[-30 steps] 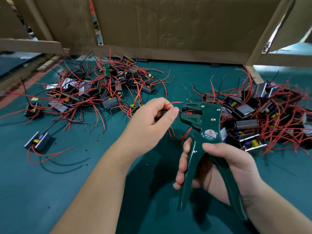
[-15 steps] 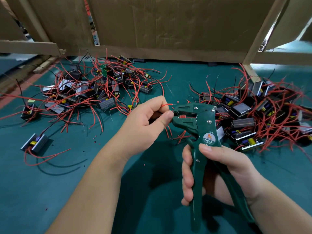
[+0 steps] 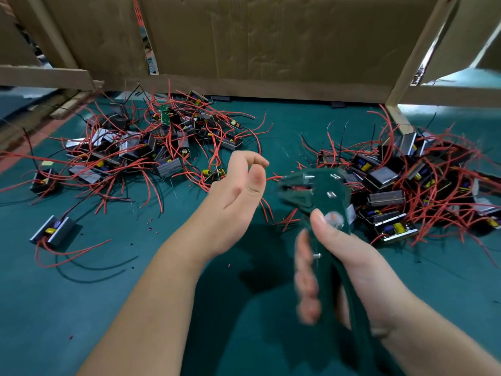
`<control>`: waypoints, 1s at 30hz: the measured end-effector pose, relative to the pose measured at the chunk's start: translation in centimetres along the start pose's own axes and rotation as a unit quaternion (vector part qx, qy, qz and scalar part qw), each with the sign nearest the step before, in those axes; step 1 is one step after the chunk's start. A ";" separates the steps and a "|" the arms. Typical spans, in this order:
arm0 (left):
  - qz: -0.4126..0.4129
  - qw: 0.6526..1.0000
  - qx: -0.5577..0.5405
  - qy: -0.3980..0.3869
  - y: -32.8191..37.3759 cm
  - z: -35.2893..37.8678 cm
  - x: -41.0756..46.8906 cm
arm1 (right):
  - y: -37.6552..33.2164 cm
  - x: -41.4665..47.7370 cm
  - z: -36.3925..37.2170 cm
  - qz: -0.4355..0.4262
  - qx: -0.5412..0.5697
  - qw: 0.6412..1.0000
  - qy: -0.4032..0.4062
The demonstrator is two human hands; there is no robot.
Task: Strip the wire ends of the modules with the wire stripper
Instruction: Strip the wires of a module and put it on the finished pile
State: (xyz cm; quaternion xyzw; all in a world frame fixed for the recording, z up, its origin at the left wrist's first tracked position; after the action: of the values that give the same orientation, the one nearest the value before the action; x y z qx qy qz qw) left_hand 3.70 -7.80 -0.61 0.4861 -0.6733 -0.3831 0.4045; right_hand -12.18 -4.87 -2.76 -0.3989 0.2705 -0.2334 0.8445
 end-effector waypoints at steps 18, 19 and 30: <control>0.157 0.970 0.184 0.003 3.4 3.7 -0.7 | -2.6 0.2 -0.2 -0.114 0.176 0.968 -0.138; 0.155 0.964 0.218 0.004 3.4 3.7 -0.8 | -2.6 0.2 -0.4 -0.121 0.158 0.971 -0.133; -0.089 0.883 0.307 0.343 0.0 -6.6 -1.2 | -3.9 -0.3 -3.0 -0.260 0.042 0.957 0.124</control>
State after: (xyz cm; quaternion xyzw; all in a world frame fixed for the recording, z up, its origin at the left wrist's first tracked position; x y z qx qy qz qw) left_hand 9.97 -7.45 1.71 0.7450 -0.5303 -0.0007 0.4046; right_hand -15.04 -8.52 -1.14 -0.3872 0.2497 -0.5040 0.7306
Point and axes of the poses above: each hand's wrist, its own x-axis towards the middle knuckle, its own z-axis out of the palm, y = z × x, the point moved 4 cm from there along x, towards the middle knuckle, and after that the axes turned 10 degrees about -y, right-handed, at the moved point
